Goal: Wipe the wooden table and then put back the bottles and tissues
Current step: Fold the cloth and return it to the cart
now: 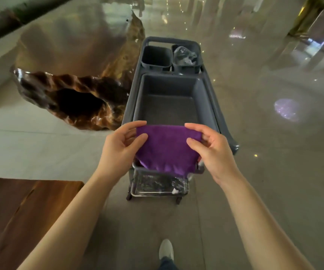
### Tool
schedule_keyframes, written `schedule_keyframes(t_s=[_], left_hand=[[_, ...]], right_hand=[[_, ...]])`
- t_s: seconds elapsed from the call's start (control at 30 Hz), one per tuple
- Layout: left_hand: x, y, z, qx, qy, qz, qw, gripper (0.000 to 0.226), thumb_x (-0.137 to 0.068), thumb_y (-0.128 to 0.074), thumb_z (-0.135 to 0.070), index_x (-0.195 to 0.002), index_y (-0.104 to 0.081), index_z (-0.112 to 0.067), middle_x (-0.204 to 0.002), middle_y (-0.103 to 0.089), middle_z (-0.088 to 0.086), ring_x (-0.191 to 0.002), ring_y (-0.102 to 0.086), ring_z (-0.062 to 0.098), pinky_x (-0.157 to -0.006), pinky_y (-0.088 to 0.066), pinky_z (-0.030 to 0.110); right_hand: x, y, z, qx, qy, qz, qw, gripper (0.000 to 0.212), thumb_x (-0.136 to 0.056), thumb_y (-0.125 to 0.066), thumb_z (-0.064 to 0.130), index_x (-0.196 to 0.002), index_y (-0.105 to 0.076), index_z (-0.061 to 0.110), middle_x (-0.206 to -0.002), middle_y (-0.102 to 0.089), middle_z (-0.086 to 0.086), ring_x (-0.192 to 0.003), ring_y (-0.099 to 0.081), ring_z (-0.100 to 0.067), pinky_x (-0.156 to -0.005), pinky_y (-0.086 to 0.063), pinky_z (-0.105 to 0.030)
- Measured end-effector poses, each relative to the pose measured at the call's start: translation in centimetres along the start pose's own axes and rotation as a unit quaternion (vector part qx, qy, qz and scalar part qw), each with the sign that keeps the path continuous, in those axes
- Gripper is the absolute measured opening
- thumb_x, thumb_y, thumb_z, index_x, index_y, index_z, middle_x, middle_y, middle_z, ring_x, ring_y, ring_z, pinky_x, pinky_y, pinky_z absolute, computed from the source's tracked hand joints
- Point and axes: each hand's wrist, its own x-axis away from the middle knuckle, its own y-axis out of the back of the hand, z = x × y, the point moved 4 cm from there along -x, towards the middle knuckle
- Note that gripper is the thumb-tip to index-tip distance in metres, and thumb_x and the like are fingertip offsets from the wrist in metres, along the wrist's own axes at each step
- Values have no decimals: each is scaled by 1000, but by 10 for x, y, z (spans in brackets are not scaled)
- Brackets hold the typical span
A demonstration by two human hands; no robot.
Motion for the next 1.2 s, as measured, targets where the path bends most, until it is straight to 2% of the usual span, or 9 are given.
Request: schedule_keyframes(t_s=[0.1,0.33,0.43,0.57,0.63,0.8,0.97,1.1,1.2], left_hand=[[-27,-18,-1,-5,-11,10,1000,28,-94,-64,-22,-121,-65,-30,-105,-72,-20,-95,-71,3,-68,-59,20],[-55,-42,41,-78,17,23,997,34,-95,-63,-19,-118,-62,-43,-110,-70,-14,-93,-71,0,-69,-58,19],[-51,-45,63,-111,44,32,992,34,-94,-61,-23,-118,-61,-47,-104,-71,-22,-97,-69,-3,-70,-58,18],[-44,-45,83,-245,51,34,968,41,-95,-59,-25,-136,-57,-32,-111,-67,-17,-93,-65,-7,-80,-56,16],[-43,-46,86,-314,31,26,949,45,-95,-61,-21,-139,-56,-23,-111,-67,-9,-95,-65,0,-87,-56,24],[-48,-54,84,-412,-42,48,909,48,-90,-69,-21,-136,-60,-14,-118,-69,7,-95,-71,19,-88,-60,36],[-54,-58,93,-500,-8,105,859,57,-87,-71,-39,-139,-50,-25,-151,-39,1,-101,-67,16,-84,-60,32],[-59,-59,96,-512,16,136,848,59,-90,-68,-39,-140,-38,-30,-131,-61,-4,-99,-70,16,-85,-60,36],[-64,-60,98,-520,22,156,840,58,-92,-66,-37,-141,-36,-30,-133,-59,-5,-101,-69,17,-85,-60,35]], right_hand=[[-23,19,3,16,27,-3,1000,38,-90,-68,13,-120,-70,36,-110,-76,8,-100,-72,-8,-76,-56,-18],[-56,40,-47,84,-7,42,996,42,-88,-69,18,-126,-66,36,-113,-76,6,-108,-71,-12,-96,-57,-45],[-56,44,-68,137,-19,59,989,41,-89,-70,20,-126,-65,37,-112,-76,11,-107,-70,-6,-97,-56,-42],[-50,45,-80,242,4,73,967,41,-89,-73,19,-125,-66,36,-99,-69,30,-98,-63,15,-85,-50,-8],[-51,46,-79,294,28,69,953,42,-88,-74,19,-127,-65,33,-87,-60,32,-90,-58,16,-78,-40,0],[-61,44,-81,403,55,87,909,39,-86,-76,28,-124,-69,23,-89,-49,19,-92,-48,-5,-92,-46,-26],[-67,42,-86,442,85,134,883,42,-81,-78,37,-118,-65,22,-123,-56,6,-120,-50,-15,-106,-40,-33],[-76,37,-92,454,55,196,867,51,-81,-73,50,-121,-47,33,-120,-64,15,-104,-65,-14,-84,-48,-27],[-82,38,-97,460,62,206,862,54,-80,-71,54,-125,-48,35,-124,-63,16,-104,-66,-13,-82,-47,-26]])
